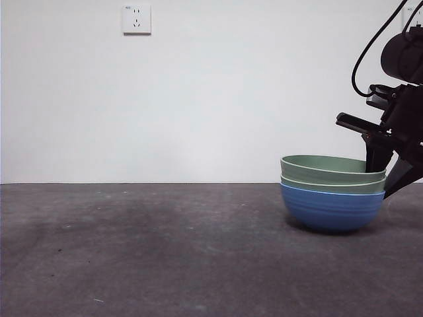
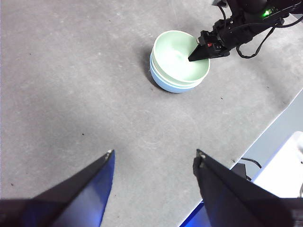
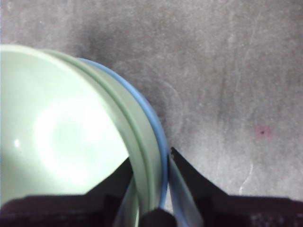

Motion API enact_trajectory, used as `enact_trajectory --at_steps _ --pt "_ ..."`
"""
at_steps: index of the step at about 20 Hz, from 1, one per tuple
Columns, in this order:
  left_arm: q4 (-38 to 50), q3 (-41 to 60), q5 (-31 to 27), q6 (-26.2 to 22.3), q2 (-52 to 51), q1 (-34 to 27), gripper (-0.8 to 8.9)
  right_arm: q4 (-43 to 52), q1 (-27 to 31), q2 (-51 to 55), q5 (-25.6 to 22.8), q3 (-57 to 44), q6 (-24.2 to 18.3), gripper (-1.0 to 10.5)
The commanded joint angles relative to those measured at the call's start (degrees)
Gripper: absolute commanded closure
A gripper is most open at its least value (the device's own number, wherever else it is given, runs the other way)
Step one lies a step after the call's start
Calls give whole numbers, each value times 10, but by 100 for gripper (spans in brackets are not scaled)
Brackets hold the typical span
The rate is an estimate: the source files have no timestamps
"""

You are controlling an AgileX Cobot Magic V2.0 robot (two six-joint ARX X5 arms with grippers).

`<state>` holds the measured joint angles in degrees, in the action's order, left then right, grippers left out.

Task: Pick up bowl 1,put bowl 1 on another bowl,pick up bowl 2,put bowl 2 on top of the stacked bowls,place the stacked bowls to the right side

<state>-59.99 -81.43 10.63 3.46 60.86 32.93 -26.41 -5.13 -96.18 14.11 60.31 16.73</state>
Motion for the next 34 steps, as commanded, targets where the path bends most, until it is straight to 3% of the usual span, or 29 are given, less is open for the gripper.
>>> enact_trajectory --at_steps 1,2,9,15,18,21,25,31,33,34 --pt "3 0 -1 -6 0 2 530 -2 -2 -21 -9 -11 -12 760" --pt "3 0 -1 -6 0 2 530 -2 -2 -21 -7 -11 -12 716" --pt "-2 0 -1 -7 1 1 530 6 -2 2 -5 -11 -13 716" --pt "-1 0 -1 -7 1 1 530 -19 -2 123 -6 -11 -18 716" --pt "-2 0 0 -7 1 1 530 -75 -2 224 -1 -11 -19 717" --pt "-2 0 0 -7 1 2 530 -159 -3 327 56 -11 -44 722" --pt "-6 0 0 -7 1 1 530 -291 -21 436 52 -11 -75 721" --pt "-27 0 1 -7 1 2 531 -427 -41 487 51 -11 -115 734" --pt "-34 0 1 -7 1 2 576 -436 -41 486 51 -11 -127 875" --pt "-37 0 1 -8 1 2 679 -437 -41 486 53 -11 -134 943"
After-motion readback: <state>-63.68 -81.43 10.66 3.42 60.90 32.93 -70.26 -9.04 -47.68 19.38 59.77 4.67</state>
